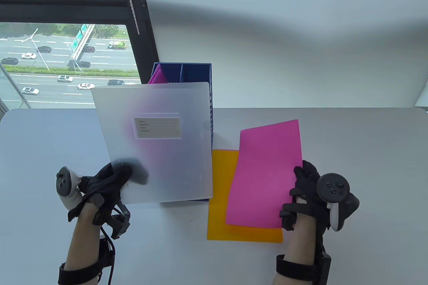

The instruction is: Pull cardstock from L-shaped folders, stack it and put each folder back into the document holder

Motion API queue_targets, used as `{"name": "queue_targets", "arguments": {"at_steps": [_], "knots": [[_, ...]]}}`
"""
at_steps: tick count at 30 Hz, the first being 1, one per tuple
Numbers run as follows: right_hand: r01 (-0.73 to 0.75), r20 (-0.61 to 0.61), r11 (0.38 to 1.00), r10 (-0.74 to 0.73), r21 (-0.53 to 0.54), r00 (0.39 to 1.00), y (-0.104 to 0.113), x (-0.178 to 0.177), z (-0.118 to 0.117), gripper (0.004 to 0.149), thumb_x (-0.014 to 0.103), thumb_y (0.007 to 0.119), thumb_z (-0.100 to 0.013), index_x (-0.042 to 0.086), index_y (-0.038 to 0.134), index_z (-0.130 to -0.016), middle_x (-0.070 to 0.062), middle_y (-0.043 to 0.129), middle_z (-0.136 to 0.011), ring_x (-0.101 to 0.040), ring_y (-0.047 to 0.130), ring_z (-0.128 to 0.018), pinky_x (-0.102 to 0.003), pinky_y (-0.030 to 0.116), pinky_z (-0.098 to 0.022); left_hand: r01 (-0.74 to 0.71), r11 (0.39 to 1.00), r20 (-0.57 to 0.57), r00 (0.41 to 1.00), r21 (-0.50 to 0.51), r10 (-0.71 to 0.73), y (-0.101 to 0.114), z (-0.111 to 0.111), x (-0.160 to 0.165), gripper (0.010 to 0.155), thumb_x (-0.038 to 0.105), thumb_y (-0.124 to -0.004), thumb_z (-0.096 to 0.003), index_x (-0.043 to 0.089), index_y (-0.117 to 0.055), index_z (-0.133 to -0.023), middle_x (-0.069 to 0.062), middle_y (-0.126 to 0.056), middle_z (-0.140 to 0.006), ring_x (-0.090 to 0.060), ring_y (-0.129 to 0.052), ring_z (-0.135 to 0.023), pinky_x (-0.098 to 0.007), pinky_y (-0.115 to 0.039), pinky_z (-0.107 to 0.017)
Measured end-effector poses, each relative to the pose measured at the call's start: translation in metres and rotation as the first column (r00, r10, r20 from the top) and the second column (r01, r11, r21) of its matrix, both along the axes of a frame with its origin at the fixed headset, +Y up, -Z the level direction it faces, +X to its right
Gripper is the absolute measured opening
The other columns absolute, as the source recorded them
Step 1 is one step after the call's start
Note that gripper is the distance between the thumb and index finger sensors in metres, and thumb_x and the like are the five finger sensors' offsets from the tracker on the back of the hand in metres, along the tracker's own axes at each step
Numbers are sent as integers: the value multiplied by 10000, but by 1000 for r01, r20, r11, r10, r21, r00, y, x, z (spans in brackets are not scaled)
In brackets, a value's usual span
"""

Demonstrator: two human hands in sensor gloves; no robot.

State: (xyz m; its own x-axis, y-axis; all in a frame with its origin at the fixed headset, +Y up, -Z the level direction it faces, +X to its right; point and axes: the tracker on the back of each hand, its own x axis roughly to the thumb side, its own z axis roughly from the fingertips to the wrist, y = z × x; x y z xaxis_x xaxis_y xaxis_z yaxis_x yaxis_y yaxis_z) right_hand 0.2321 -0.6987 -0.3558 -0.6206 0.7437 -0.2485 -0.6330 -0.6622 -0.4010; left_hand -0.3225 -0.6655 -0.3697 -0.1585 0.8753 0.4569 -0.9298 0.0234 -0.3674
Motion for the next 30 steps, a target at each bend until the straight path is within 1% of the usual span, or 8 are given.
{"name": "queue_targets", "arguments": {"at_steps": [9,13,18,21,22,23,28,30], "knots": [[-39,-75,989,28,-143,997,-35,-29,-25,414,386,851,-567,213,821,-942,11,1002,-676,-77,956,-303,-433,705,-662,-6,1000,3,1000,1,6,0,0,0,419,358,-751,-584,179,-838,-953,-55,-957,-813,-294,-1046,-652,-564,-709,-666],[-150,-78,967,137,-206,988,-45,-45,-31,540,387,874,-557,215,700,-1038,-14,920,-838,-113,969,-426,-465,645,-708,-11,1000,7,1000,0,11,0,0,0,421,359,-751,-584,174,-837,-953,-57,-957,-812,-294,-1046,-649,-563,-711,-665],[-353,-80,887,346,-297,935,-57,-64,-37,698,456,898,-533,225,575,-1107,-39,798,-978,-186,938,-589,-500,552,-743,-12,1000,8,1000,0,12,0,0,1,422,361,-752,-584,174,-839,-951,-57,-958,-810,-292,-1047,-647,-562,-711,-665],[-406,-113,832,394,-378,912,-66,-73,-41,787,474,928,-513,240,507,-1136,-81,620,-1094,-254,862,-698,-537,456,-764,-11,1000,10,1000,0,11,0,0,1,421,363,-752,-585,174,-839,-951,-57,-959,-808,-292,-1048,-645,-562,-712,-665],[-444,-155,778,421,-444,894,-70,-77,-43,798,496,925,-510,252,498,-1139,-80,550,-1126,-262,812,-751,-548,409,-772,-10,1000,10,1000,-1,10,0,-1,1,420,364,-753,-584,176,-840,-949,-55,-960,-808,-291,-1049,-642,-561,-713,-664],[-460,-169,757,435,-464,885,-69,-78,-43,738,520,867,-537,268,512,-1133,-65,525,-1136,-242,779,-783,-546,397,-778,-10,1000,11,1000,-2,10,0,-1,1,421,364,-752,-585,175,-839,-951,-56,-959,-809,-290,-1048,-644,-560,-712,-665],[-453,-153,781,431,-431,889,-64,-79,-43,743,518,903,-521,267,548,-1123,-68,523,-1139,-271,731,-843,-553,352,-780,-5,1000,13,1000,-2,5,-1,-1,2,421,363,-753,-584,173,-841,-950,-56,-960,-807,-292,-1048,-642,-561,-712,-664],[-421,-126,822,406,-383,905,-53,-77,-40,738,517,900,-524,265,552,-1124,-67,539,-1134,-268,732,-846,-552,353,-781,-4,1000,15,1000,-2,4,-1,-1,3,421,364,-753,-584,175,-840,-950,-56,-960,-807,-291,-1048,-643,-561,-713,-664]]}}
